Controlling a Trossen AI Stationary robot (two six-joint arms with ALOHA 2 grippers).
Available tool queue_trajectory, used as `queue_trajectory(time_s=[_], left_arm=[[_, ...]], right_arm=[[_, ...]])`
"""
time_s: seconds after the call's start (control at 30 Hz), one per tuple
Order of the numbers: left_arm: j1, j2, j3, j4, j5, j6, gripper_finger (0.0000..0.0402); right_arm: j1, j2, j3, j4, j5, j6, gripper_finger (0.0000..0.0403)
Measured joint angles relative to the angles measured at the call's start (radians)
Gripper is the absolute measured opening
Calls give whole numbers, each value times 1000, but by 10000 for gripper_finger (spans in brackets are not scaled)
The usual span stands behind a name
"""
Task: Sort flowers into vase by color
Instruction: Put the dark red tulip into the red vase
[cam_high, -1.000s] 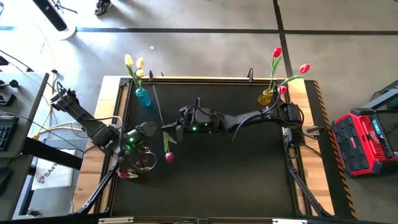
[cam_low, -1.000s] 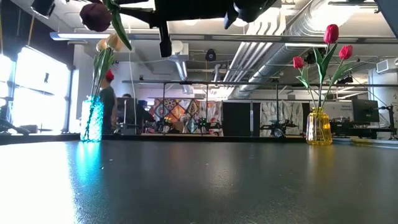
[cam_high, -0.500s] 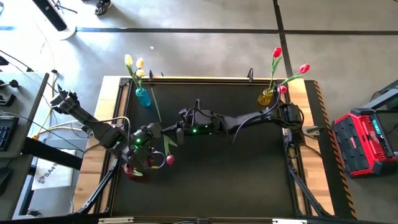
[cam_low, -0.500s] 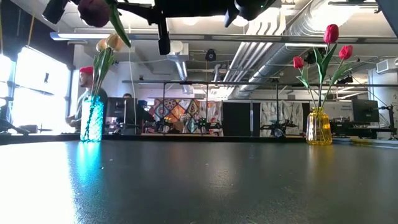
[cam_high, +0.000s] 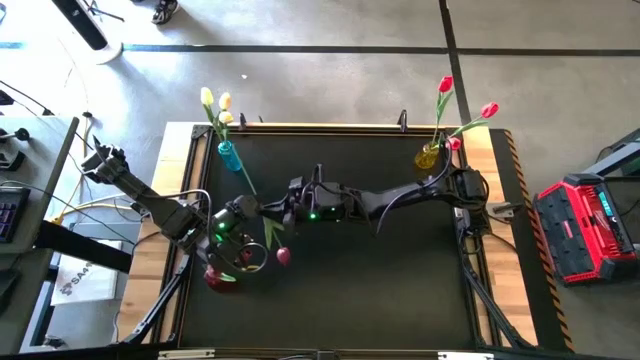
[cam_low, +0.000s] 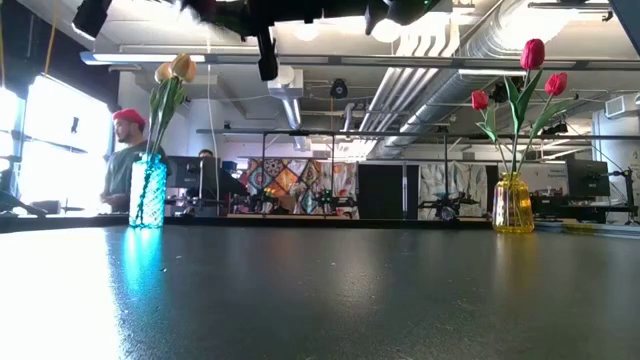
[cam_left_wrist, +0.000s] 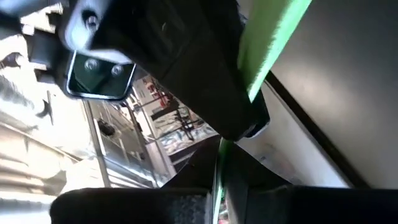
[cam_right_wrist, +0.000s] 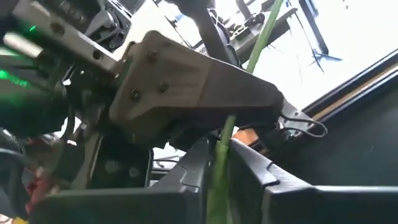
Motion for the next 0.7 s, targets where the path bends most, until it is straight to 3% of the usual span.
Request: queue_trajectory(time_s=[0.23, 0.37, 0.53, 0.7], left_arm=[[-6, -54, 0, -28, -10, -162, 1], [-24, -100, 0, -51, -21, -265, 1], [-57, -173, 0, -55, -75, -384, 0], [-72, -265, 0, -52, -87, -530, 0]], right_arm=[[25, -5, 1, -11, 4, -78, 94], [72, -34, 0, -19, 22, -249, 117], [154, -115, 0, -31, 206, -498, 128], [223, -190, 0, -90, 380, -634, 129]])
